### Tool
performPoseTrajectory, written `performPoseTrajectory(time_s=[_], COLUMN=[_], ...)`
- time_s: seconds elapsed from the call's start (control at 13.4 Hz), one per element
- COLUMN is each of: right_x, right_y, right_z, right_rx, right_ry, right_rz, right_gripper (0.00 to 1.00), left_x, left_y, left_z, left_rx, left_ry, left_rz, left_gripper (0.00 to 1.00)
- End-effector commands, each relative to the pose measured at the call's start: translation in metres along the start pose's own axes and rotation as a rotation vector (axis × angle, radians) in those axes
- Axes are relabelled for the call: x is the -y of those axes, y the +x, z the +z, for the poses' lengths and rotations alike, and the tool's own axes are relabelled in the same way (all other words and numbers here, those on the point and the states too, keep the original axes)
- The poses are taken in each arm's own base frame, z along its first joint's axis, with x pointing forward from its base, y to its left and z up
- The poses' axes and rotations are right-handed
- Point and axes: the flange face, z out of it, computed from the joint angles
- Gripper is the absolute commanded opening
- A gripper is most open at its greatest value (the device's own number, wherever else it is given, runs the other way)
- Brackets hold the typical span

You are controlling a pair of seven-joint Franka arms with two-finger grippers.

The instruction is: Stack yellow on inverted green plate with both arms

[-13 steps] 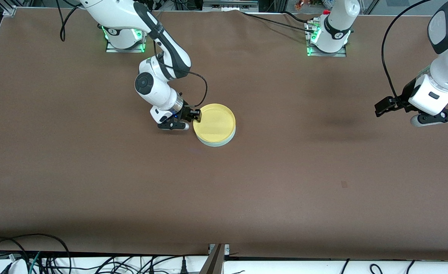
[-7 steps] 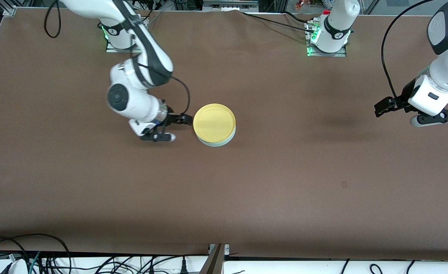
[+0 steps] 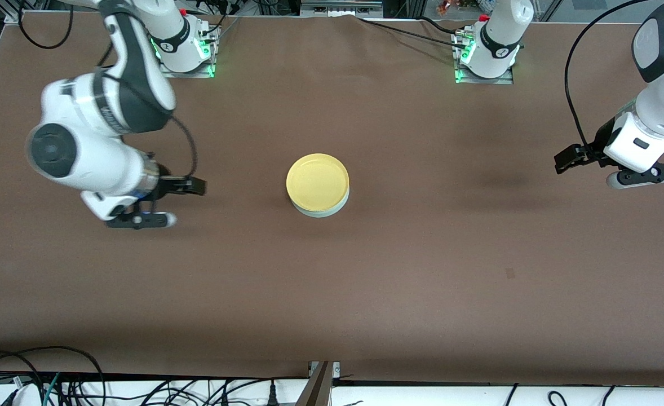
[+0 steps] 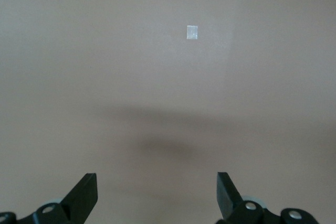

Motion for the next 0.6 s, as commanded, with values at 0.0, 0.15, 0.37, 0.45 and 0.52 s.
performPoseTrajectory(time_s=[0.0, 0.15, 0.37, 0.45, 0.52], right_x=[-0.054, -0.086, -0.123, -0.128, -0.132], right_y=[0.0, -0.013, -0.035, -0.044, -0.055], right_z=[-0.039, -0.063, -0.105, -0.114, -0.125], right_rx=[0.02, 0.075, 0.023, 0.011, 0.003], right_ry=[-0.034, -0.037, 0.021, 0.03, -0.012], right_rz=[0.027, 0.021, 0.052, 0.04, 0.026], right_gripper=[1.0, 1.0, 1.0, 1.0, 1.0], left_x=[0.001, 0.004, 0.005, 0.005, 0.005], left_y=[0.006, 0.007, 0.007, 0.007, 0.007], left_z=[-0.004, -0.004, -0.004, -0.003, -0.003], left_rx=[-0.009, -0.008, -0.01, -0.008, -0.008], left_ry=[0.012, 0.012, 0.01, 0.011, 0.011], left_rz=[0.013, 0.008, 0.006, 0.006, 0.006], left_gripper=[1.0, 1.0, 1.0, 1.0, 1.0])
